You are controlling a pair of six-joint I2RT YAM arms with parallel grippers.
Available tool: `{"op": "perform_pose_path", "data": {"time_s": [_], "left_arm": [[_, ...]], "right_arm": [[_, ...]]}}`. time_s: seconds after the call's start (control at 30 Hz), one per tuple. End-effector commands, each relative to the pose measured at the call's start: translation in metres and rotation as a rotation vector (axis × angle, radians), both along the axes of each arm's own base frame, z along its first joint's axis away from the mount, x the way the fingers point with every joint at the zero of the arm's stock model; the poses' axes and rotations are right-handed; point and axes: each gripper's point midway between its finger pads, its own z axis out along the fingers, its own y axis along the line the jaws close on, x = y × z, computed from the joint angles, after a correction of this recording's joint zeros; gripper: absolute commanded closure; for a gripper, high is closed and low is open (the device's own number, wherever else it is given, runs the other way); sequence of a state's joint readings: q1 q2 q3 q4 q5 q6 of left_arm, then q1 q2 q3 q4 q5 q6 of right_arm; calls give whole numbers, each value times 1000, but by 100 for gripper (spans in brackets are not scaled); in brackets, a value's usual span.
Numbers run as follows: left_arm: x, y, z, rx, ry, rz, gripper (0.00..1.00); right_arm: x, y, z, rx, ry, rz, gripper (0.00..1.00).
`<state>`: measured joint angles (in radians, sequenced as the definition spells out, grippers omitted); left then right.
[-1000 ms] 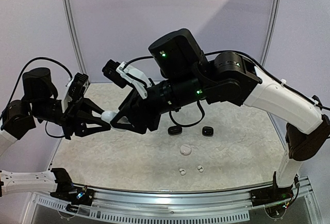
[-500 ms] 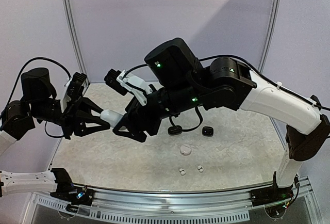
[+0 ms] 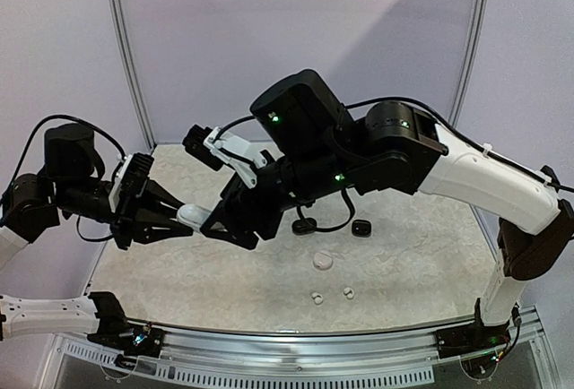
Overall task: Insert the wireless bluetooth earbuds into the charging case
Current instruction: Open the charging case.
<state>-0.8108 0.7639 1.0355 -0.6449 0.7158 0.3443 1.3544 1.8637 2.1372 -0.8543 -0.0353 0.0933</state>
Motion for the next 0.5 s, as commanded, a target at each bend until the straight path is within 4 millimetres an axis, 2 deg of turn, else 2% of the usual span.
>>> {"op": "perform_pose_path", "data": {"time_s": [0.0,0.13,0.3,0.47], "left_arm": [[-20,8,-23,96,-1,-81,100],[-23,8,-23,93,-8,-90,100],[-21,8,-14,41,-4,-58,100],[-12,2,-18,-1,186,15,100]], "right_arm": [[23,-16,43,115,-29,-89,27],[28,-17,36,99,-16,-105,28],[29,-17,24,69,3,-114,28],[27,-20,30,86,10,-107,27]]}}
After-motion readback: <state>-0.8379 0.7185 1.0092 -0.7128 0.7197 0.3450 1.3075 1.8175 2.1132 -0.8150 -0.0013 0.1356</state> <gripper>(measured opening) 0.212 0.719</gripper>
